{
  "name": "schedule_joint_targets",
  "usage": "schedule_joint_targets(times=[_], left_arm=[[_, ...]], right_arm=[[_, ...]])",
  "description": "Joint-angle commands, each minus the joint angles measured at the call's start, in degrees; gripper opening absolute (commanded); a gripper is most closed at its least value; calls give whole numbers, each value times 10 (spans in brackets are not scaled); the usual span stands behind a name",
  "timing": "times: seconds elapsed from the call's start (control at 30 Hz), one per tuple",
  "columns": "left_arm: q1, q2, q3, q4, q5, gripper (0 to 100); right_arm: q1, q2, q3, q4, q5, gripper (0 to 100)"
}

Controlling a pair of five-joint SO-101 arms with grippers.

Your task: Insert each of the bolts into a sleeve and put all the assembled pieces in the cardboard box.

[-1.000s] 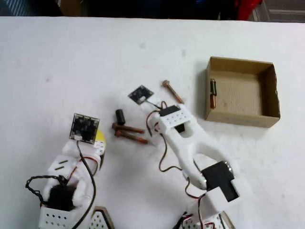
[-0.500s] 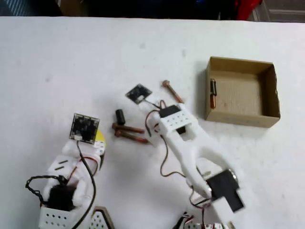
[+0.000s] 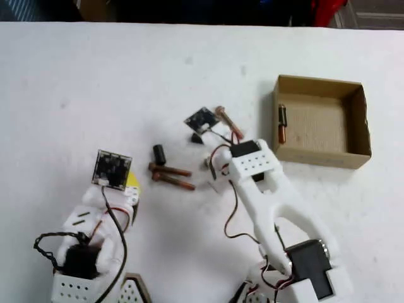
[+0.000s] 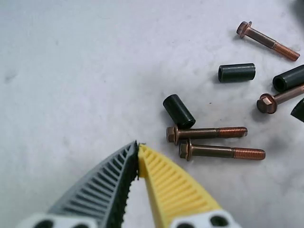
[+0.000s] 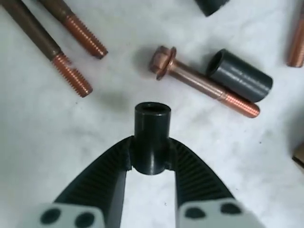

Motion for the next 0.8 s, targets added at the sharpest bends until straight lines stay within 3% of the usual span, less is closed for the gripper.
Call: schedule_joint_targets(times=[0.0,0.2,0.43,0.77], left_arm=[[-4,-4,-4,-5,-6,23],[2,-4,2,-6,-4,24],[2,-4,55,-93,-5,23],[9,-4,62,-109,-4,24]], right_arm=[[8,-44,0,-3,12,19],[4,-154,-1,71,8,21],[8,-337,5,164,-5,18],[8,-596,146,140,-2,17]])
